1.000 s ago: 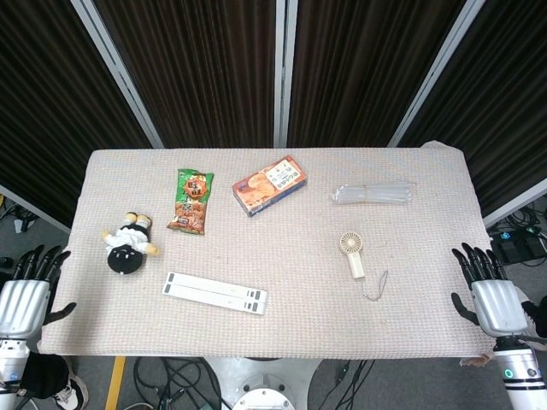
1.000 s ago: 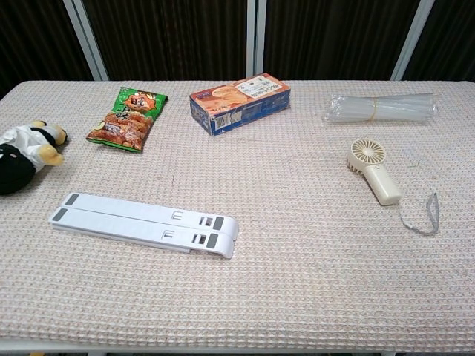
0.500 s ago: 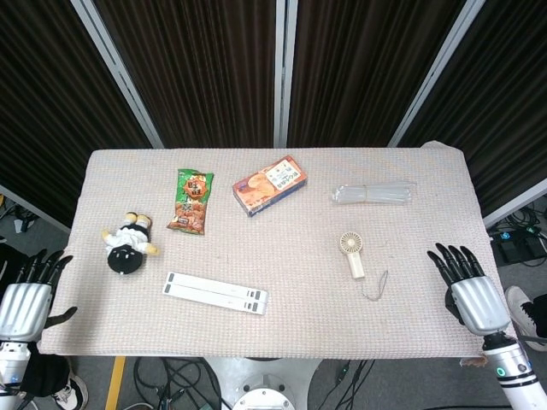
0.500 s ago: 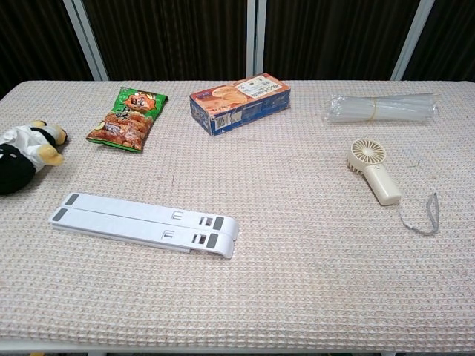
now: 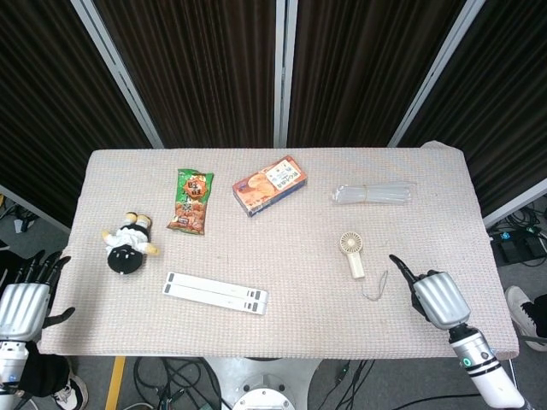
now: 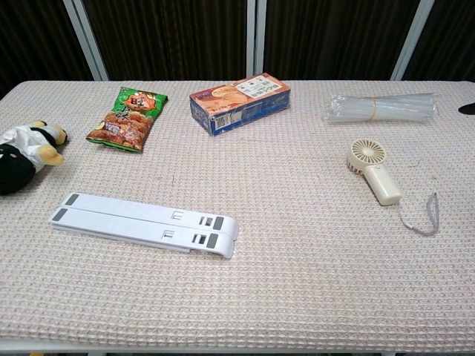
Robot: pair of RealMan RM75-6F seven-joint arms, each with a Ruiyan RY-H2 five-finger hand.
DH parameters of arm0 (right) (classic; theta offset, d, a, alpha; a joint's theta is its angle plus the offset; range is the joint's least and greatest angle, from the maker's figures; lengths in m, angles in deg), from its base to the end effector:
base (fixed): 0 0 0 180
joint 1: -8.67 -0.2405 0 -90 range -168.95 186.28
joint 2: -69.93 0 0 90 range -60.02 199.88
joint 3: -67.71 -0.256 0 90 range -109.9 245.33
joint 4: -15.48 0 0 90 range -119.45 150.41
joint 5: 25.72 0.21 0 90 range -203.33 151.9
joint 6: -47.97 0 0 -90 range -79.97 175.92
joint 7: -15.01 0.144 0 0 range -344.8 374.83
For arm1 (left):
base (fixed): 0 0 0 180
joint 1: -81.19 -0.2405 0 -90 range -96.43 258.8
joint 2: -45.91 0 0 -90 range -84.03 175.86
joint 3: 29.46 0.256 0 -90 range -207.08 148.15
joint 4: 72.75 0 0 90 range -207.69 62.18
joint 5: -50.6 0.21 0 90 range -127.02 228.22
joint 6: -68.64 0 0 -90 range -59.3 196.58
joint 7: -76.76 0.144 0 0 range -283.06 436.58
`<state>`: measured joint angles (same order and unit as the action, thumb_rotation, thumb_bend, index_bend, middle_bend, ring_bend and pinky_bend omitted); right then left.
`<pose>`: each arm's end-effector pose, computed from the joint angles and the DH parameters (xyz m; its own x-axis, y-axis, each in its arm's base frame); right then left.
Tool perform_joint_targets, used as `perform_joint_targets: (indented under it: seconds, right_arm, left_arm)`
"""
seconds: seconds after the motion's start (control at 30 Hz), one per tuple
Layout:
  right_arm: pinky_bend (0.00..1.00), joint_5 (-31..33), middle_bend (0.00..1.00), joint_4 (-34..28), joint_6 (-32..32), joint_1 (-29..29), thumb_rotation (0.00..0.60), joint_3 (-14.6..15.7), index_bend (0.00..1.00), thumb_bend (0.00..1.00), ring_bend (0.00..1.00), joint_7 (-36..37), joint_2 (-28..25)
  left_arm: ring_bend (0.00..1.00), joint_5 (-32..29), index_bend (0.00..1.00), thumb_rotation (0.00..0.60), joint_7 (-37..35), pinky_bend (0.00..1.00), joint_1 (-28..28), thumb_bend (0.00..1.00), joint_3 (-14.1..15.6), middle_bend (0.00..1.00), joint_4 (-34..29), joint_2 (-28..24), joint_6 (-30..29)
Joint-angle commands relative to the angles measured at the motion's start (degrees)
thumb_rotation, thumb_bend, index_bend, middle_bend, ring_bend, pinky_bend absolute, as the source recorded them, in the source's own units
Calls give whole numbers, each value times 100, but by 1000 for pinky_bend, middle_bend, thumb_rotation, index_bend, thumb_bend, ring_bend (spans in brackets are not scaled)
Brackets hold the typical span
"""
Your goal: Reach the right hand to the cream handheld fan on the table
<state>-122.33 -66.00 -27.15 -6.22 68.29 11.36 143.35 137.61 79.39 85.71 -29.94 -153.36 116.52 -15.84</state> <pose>-0.2898 -0.2175 0.0818 0.5418 -0.1216 0.8316 -0.8068 -0.3524 0.4742 -0.3429 0.1725 0.1340 0.5202 0.0493 0.8526 0.8540 -0.0179 -0.5200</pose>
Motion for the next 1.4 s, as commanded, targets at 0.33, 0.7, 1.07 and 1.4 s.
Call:
perform_joint_targets:
  seconds: [0.33,0.7,1.07,1.4]
  right_arm:
    - [689,1471,850,-493,1337,-237,600,-136,0,1000,763,-1784,243]
    - [690,2064,850,-486,1695,-529,600,-273,0,1000,763,-2423,703]
    - [690,2607,850,-403,1955,-892,600,-444,0,1000,761,-2836,1061]
    - [690,2918,850,-365,1995,-1073,600,-451,0,1000,761,-3048,1182]
  left_arm:
    - [0,-61,135,600,-189,132,34,0,32,92,251,76,168]
    - [0,-27,135,600,-471,135,87,0,27,92,527,112,222]
    - [0,-165,135,600,-623,135,135,0,-12,92,736,169,389]
    - [0,-153,135,600,-774,135,181,0,-7,92,897,214,457]
